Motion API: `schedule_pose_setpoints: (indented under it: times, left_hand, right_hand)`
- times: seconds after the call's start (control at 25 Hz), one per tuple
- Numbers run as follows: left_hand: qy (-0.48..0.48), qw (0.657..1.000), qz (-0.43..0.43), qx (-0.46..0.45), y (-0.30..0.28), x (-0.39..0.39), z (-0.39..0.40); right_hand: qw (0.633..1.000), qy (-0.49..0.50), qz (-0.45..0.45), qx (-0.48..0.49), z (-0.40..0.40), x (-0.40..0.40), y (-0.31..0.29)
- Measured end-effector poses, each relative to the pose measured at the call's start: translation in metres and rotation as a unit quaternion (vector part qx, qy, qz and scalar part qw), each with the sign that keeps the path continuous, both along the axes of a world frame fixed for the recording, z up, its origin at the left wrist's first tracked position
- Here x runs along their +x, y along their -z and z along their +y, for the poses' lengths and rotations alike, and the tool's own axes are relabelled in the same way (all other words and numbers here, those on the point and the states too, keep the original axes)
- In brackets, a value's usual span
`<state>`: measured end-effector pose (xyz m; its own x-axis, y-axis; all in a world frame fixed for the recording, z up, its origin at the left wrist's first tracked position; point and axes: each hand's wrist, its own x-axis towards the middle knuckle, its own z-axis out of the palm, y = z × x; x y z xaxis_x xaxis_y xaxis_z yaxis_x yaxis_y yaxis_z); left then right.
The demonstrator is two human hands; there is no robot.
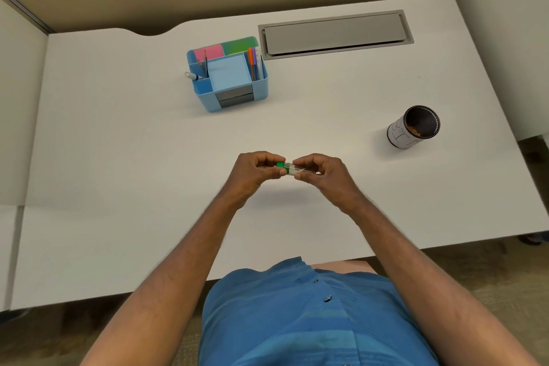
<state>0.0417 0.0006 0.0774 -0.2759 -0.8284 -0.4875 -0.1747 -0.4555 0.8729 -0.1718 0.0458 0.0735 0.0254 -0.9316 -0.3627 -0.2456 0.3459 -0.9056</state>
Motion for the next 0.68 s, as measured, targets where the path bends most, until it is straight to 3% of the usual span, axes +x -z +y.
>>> schedule_pose_setpoints:
  times: [0.32, 0.68]
  left_hand:
    - [-0.004, 1.0, 0.002, -0.021, -0.004, 0.024, 0.003]
    - [-0.03, 0.999, 0.016, -0.01, -0.003, 0.033, 0.006]
  right_hand:
    - [0.996, -0.039, -0.069, 0.035, -0.007, 0.015, -0.006]
    - [0.997, -0.055, 0.045, -0.042, -0.012, 0.038, -0.012]
